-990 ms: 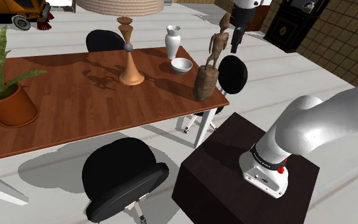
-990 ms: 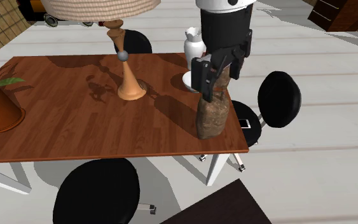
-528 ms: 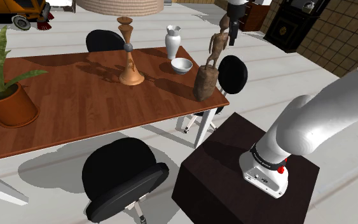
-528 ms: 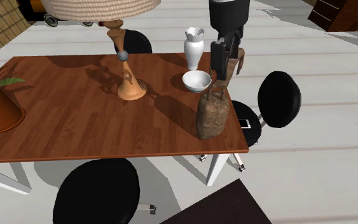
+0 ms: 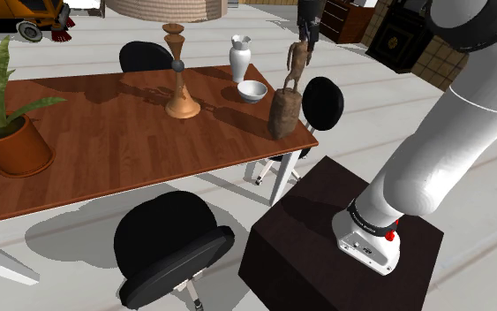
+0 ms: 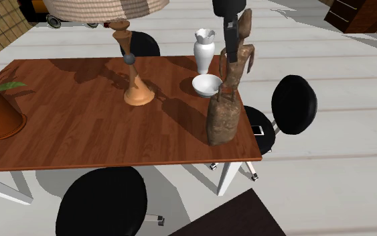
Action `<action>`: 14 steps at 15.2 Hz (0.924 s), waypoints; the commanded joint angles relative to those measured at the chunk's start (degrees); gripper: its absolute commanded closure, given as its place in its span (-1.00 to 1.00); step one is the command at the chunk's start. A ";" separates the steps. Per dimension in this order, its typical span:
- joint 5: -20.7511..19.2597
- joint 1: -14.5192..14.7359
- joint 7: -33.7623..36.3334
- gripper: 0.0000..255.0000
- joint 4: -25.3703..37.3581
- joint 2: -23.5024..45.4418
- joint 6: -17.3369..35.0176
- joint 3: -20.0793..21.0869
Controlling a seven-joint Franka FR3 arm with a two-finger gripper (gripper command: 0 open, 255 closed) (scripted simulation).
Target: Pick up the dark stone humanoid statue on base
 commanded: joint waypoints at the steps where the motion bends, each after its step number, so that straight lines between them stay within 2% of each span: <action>1: 1.21 -0.67 -6.23 -1.00 3.93 4.68 1.17 -0.14; 2: 1.86 -1.08 -8.93 -1.00 6.31 6.97 1.25 0.03; 9: 1.66 -1.21 -7.69 -1.00 1.47 7.35 6.32 0.19; 12: 1.66 -1.22 -7.60 -1.00 1.11 7.41 6.73 0.19; 13: 1.66 -1.21 -7.58 1.00 1.12 7.42 6.71 0.20; 14: 1.65 -1.20 -7.57 1.00 1.11 7.40 6.70 0.20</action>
